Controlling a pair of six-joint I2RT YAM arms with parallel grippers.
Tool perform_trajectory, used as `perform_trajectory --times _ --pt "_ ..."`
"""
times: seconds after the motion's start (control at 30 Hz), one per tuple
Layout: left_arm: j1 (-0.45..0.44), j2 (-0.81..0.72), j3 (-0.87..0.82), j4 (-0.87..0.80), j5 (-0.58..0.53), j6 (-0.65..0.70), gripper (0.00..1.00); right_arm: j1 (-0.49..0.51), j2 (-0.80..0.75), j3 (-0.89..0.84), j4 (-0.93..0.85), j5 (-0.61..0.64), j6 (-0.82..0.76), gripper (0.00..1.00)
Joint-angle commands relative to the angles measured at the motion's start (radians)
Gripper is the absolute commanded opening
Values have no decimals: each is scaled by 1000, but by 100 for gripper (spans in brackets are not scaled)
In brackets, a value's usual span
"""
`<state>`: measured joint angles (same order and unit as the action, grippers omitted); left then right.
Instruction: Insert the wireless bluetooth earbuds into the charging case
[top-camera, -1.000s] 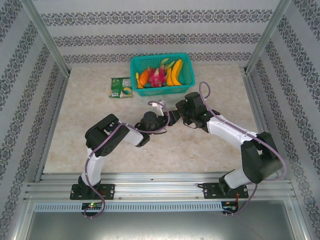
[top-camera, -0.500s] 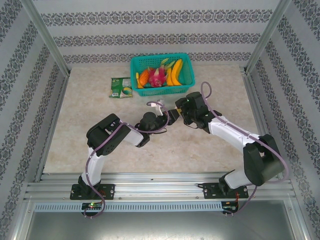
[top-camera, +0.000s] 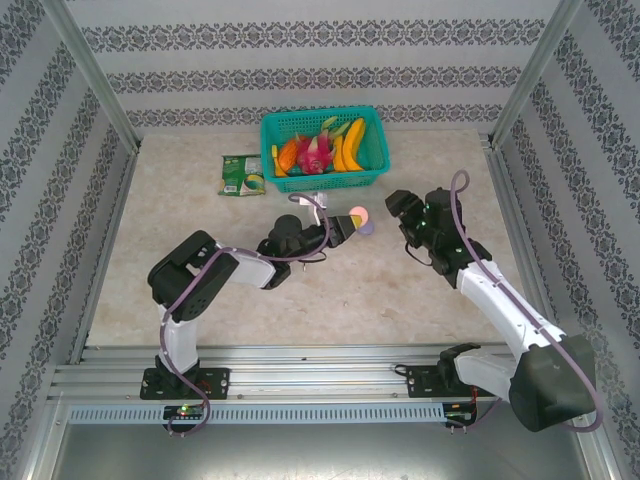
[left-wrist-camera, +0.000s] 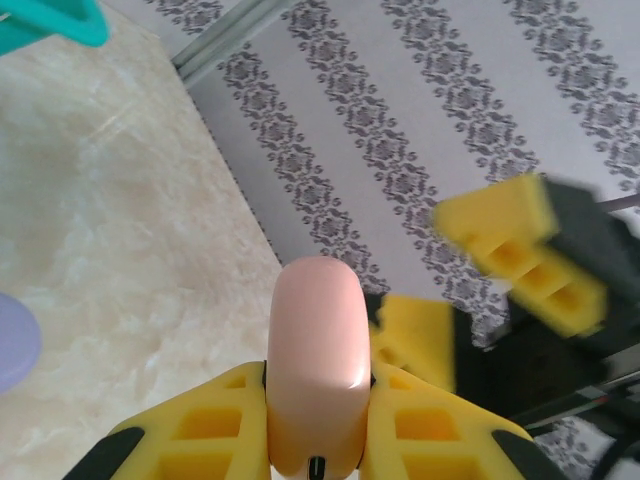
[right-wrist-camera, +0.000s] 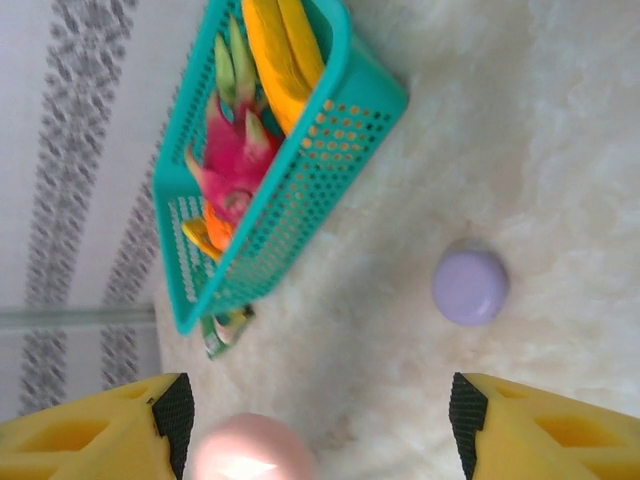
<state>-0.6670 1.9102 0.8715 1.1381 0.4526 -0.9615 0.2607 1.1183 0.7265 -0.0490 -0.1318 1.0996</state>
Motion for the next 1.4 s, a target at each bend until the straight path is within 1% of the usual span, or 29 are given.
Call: perform_trajectory --times 0.0,0.07,0.13,0.2,0.3,0.5,0.83,1.1,1.37 --pt "34 -93 -4 -133 180 110 13 -8 -32 -58 73 -126 -208 70" --pt "41 -138 3 -224 234 165 13 -8 -43 -91 127 -185 -245 70" --pt "49 -177 7 -307 266 217 12 -4 -54 -120 177 -228 -265 70" --pt "52 -216 10 -379 282 260 12 8 -62 -148 232 -253 -268 70" --pt "59 -249 6 -430 284 290 11 35 -70 -168 283 -273 -276 70" --pt "71 -270 -3 -454 285 297 9 96 -67 -171 339 -272 -288 69" --pt "75 -282 -3 -469 271 303 8 139 -22 -174 387 -266 -278 68" --pt "86 -295 -10 -469 261 307 8 141 -19 -223 397 -231 -275 66" --pt "89 -303 -16 -458 293 304 8 100 38 -227 435 -226 -245 65"
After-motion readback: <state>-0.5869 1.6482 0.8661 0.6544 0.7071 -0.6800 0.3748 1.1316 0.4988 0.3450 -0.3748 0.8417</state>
